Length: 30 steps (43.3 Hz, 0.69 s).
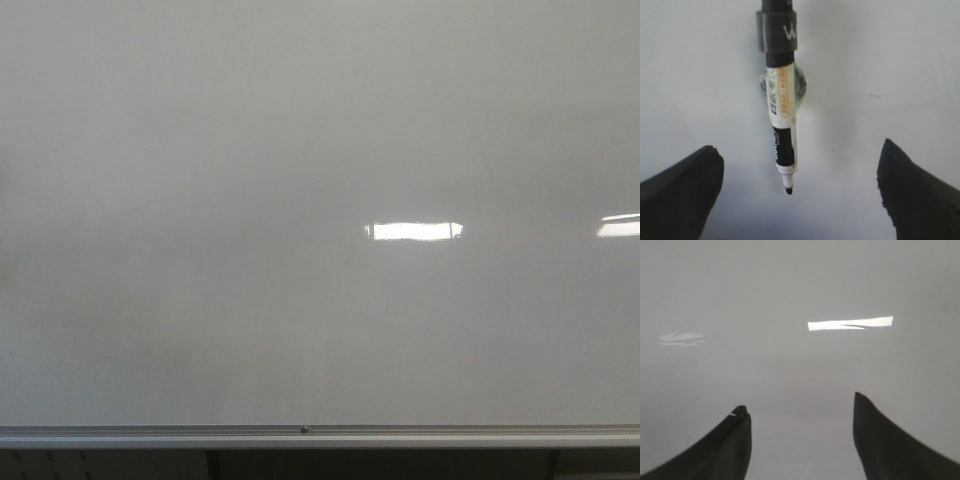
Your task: Write number 1 on whiteboard
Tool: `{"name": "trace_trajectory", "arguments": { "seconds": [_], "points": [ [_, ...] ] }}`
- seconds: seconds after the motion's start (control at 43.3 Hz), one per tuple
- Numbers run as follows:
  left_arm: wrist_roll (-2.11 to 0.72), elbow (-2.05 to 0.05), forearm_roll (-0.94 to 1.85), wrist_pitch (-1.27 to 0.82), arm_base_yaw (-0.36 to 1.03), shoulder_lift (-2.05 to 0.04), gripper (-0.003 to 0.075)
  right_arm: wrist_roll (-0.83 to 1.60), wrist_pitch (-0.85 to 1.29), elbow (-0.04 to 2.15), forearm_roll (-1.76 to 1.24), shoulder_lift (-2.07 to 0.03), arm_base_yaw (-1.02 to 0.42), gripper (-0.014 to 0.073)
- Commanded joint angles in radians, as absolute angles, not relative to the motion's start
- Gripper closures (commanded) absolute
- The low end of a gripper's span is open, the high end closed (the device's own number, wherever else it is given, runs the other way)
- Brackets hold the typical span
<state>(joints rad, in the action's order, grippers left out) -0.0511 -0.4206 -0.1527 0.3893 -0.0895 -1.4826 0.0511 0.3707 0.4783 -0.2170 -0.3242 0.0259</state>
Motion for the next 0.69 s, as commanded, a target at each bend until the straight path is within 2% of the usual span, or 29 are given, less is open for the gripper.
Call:
{"name": "trace_trajectory", "arguments": {
  "seconds": [0.0,0.208,0.485,0.67],
  "points": [
    [-0.052,-0.468,-0.147,0.493,-0.107,-1.526,0.0114,0.053,0.285,0.512,-0.217,-0.34,0.026,0.012],
    [-0.052,-0.5,-0.149,0.52,-0.114,-1.617,0.0114,0.053,0.286,0.512,-0.217,-0.34,0.026,0.012],
    [-0.052,-0.5,-0.17,0.59,-0.114,-1.634,0.0115,0.053,0.286,0.512,-0.217,-0.34,0.026,0.012],
    [-0.052,-0.502,-0.173,0.603,-0.114,-1.639,0.0169,0.053,0.286,0.512,-0.217,-0.34,0.026,0.012]
  ]
}}
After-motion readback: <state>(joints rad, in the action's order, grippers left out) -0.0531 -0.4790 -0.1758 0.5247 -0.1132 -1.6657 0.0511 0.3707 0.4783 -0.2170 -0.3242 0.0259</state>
